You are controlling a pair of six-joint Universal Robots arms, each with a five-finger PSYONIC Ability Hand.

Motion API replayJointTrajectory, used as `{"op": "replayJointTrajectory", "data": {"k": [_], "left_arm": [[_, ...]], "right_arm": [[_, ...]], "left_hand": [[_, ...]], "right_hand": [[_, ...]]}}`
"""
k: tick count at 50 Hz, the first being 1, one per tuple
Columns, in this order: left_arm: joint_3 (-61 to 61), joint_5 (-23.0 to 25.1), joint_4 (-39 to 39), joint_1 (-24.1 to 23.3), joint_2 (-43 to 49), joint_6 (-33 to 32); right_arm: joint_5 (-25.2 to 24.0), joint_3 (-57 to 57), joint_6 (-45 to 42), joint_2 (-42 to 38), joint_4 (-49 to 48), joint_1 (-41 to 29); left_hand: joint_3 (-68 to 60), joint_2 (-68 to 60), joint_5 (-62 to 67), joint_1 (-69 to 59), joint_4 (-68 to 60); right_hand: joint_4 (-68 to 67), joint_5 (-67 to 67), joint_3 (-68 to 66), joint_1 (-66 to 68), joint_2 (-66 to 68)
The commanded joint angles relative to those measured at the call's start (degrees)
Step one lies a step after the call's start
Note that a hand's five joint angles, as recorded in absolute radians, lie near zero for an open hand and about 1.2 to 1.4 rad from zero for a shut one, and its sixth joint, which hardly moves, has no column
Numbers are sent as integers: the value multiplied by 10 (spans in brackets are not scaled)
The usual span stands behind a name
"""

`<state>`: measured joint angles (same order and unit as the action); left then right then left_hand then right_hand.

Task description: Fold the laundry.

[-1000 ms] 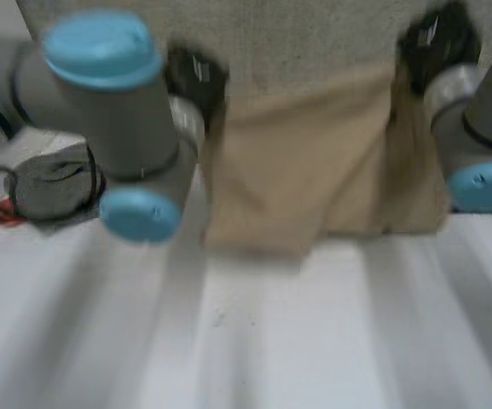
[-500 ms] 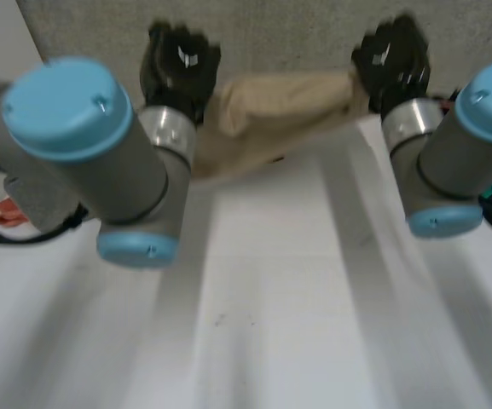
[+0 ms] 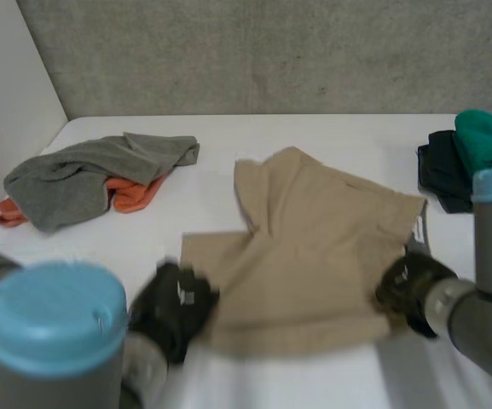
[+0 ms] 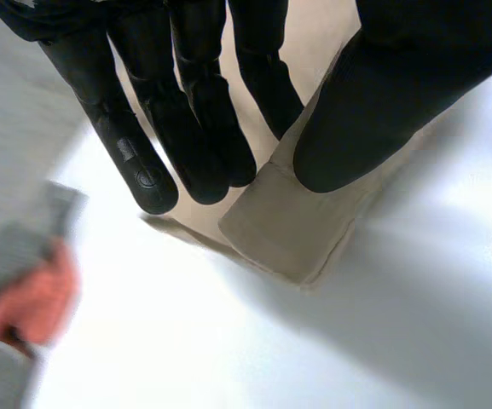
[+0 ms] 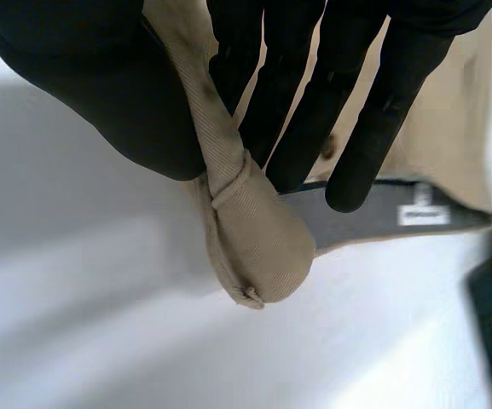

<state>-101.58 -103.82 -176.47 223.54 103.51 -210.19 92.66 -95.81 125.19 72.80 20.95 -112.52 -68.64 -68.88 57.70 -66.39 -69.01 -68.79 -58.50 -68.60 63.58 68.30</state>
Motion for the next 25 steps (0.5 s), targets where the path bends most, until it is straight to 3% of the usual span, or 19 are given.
{"op": "replayJointTrajectory", "data": {"k": [1, 10, 12, 13, 15, 20, 25], "left_arm": [[-35, 1, 151, -76, -16, 2], [3, -4, 155, -87, -16, -4], [20, -3, 149, -84, -15, -4], [42, -3, 141, -75, -13, -5], [63, -4, 131, -58, -11, -6], [146, 0, 76, 7, 28, -11], [219, 20, 9, 39, 84, -13]], "right_arm": [[2, -79, -37, 47, 23, 30], [-21, -104, -41, 63, 15, 60], [-26, -106, -41, 63, 14, 64], [-32, -109, -41, 63, 10, 67], [-38, -111, -40, 64, 2, 68], [-45, -124, -36, 63, -16, 68], [-47, -131, -35, 62, -30, 67]], "left_hand": [[-114, -111, 123, -136, -110], [-114, -111, 123, -136, -110], [80, 82, -71, 57, 84], [416, 418, -407, 393, 420], [586, 589, -577, 564, 590], [566, 568, -556, 543, 569], [554, 556, -545, 531, 558]], "right_hand": [[-112, -115, -114, 164, 117], [-112, -115, -114, 164, 117], [-112, -115, -114, 164, 117], [-112, -115, -114, 164, 117], [-112, -115, -114, 164, 117], [-112, -115, -114, 164, 117], [-112, -115, -114, 164, 117]]}}
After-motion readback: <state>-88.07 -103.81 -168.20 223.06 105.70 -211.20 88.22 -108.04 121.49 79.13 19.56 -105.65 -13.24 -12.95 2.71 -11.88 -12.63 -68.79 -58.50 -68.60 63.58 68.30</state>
